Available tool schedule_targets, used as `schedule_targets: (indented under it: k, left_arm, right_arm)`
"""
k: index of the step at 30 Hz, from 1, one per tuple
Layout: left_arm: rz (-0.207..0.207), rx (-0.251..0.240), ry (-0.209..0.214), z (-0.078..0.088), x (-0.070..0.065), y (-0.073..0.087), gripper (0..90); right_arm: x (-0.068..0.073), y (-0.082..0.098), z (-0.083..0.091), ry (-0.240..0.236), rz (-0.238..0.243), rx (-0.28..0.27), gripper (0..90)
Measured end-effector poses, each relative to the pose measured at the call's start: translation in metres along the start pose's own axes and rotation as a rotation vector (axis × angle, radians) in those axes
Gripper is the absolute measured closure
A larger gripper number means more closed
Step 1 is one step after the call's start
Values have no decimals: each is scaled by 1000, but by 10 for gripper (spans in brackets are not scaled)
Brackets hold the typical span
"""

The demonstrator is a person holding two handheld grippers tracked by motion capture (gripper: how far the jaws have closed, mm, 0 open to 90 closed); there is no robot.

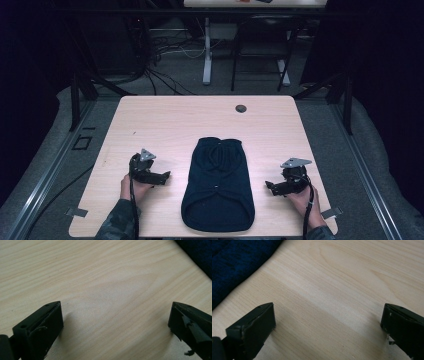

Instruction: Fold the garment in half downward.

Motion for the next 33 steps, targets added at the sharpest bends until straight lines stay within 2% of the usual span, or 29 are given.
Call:
schedule_targets:
  k: [15, 18, 19, 20, 23, 28, 30, 33]
  left_arm:
    - [8, 25, -7, 1, -1, -2, 0]
    - [2, 27, -14, 1, -2, -2, 1]
    - [-3, 29, -16, 1, -2, -3, 1]
    - [-4, 24, -18, 1, -2, -3, 1]
    - [-7, 20, -9, 1, -4, -4, 1]
    - [0, -3, 22, 4, -7, -15, 1]
    - [-14, -10, 28, 6, -9, -20, 1]
    - [-26, -17, 44, 6, -12, -28, 0]
  right_arm:
    - [0, -1, 0, 6, -3, 5, 0]
    - [0, -2, 0, 20, -29, 11, 0]
    - [-1, -2, -1, 10, -43, 7, 0]
    - [-3, -3, 0, -17, -81, 2, 0]
    - [-3, -6, 2, -40, -94, 7, 0]
    - [1, -15, 9, -41, -71, -13, 0]
    - [5, -26, 13, -46, -53, -28, 0]
    - [7, -35, 16, -42, -39, -23, 0]
Point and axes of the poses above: each handheld gripper's, and its own axes: z roughly backward along the jaws, y roughly out of its underside, x roughly to its left, the point moved 2 cm from there along -z, roughly forward along the jaws, and after that the axes turned 11 degrees about y, right-handed, at the moved point
